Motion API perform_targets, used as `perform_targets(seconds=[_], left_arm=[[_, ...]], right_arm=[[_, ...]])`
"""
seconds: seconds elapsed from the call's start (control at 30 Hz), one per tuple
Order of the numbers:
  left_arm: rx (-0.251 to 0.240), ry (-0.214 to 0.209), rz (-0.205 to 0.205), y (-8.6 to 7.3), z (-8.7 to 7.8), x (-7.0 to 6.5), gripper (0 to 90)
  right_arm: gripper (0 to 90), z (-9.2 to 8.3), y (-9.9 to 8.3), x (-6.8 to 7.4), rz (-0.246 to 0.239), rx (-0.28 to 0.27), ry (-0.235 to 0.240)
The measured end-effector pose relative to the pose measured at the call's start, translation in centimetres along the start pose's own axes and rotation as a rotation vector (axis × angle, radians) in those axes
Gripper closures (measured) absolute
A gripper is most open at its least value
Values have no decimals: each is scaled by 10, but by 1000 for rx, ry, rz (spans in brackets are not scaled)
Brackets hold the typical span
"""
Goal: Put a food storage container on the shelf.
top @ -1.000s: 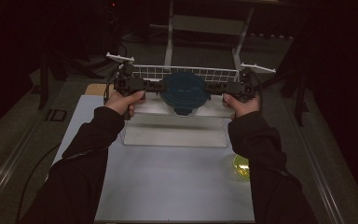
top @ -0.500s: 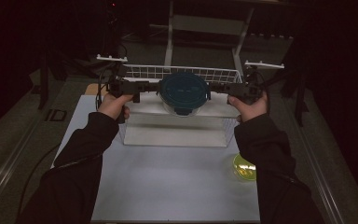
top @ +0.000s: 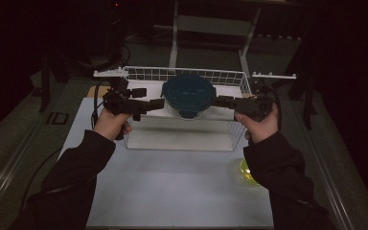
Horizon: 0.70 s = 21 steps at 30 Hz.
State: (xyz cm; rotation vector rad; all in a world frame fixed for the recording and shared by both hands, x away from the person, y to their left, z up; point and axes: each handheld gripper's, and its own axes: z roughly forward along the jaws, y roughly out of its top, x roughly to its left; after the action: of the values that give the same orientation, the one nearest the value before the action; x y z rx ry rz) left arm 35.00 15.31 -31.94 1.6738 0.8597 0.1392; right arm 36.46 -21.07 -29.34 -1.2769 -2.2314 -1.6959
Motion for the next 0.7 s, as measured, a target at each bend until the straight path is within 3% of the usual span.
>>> perform_targets(seconds=[0.2,0.27,0.43,0.47,0.53,0.7], left_arm=[[-10,27,65,-12,-7,-14,0],[-6,41,101,-23,-10,-23,0],[-6,29,116,-39,-16,-32,0],[-7,30,118,-42,-17,-33,0],[-12,43,134,-48,-20,-36,0],[-5,58,167,-67,-24,-42,0]], right_arm=[[484,0,-13,10,-28,17,22],[507,1,-21,16,-51,27,26],[572,4,-31,21,-61,40,41],[640,6,-36,22,-64,37,44],[682,8,-39,25,-79,44,35],[889,17,-48,29,-106,69,31]])
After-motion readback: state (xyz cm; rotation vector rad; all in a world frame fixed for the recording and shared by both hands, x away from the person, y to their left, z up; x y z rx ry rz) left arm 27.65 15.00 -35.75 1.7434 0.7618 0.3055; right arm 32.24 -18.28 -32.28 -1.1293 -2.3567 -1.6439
